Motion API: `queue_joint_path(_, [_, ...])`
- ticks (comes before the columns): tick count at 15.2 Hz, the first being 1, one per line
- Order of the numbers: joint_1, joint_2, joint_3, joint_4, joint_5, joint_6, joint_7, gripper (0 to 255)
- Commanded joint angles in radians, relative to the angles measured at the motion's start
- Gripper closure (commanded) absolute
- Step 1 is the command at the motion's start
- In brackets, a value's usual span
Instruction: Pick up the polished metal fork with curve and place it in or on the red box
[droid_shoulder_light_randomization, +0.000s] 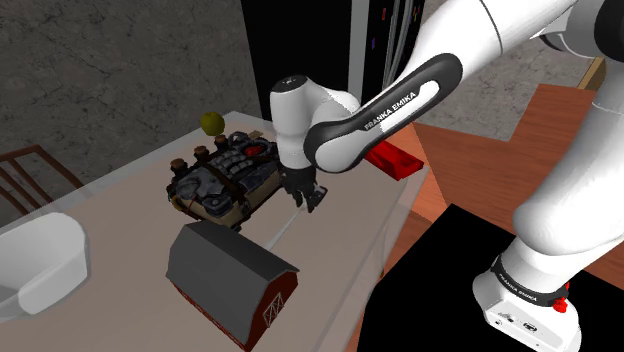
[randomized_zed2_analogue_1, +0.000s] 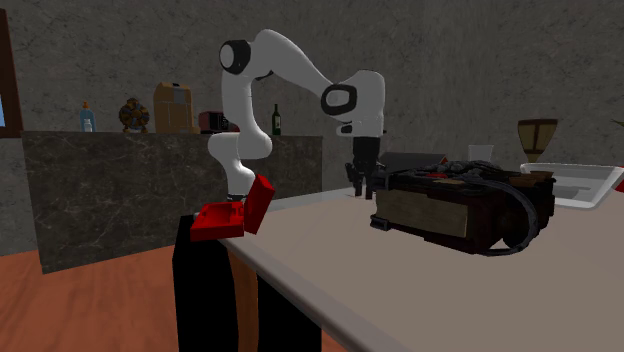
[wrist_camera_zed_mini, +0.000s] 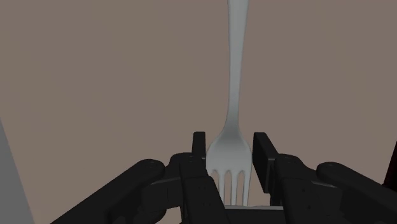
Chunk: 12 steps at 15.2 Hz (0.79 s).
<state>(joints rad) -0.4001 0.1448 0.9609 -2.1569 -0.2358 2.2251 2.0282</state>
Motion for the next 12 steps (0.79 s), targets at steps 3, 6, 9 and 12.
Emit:
queue_joint_path(3, [-0.015, -0.043, 0.014, 0.026, 0.051, -0.047, -0.038, 255])
queue_joint_path(6, [-0.023, -0.076, 0.019, 0.045, 0.087, -0.081, -0.065, 255])
queue_joint_path(9, [-0.03, -0.105, 0.021, 0.066, 0.119, -0.117, -0.089, 255])
queue_joint_path(12, [-0.034, -0.132, 0.021, 0.089, 0.147, -0.153, -0.111, 255])
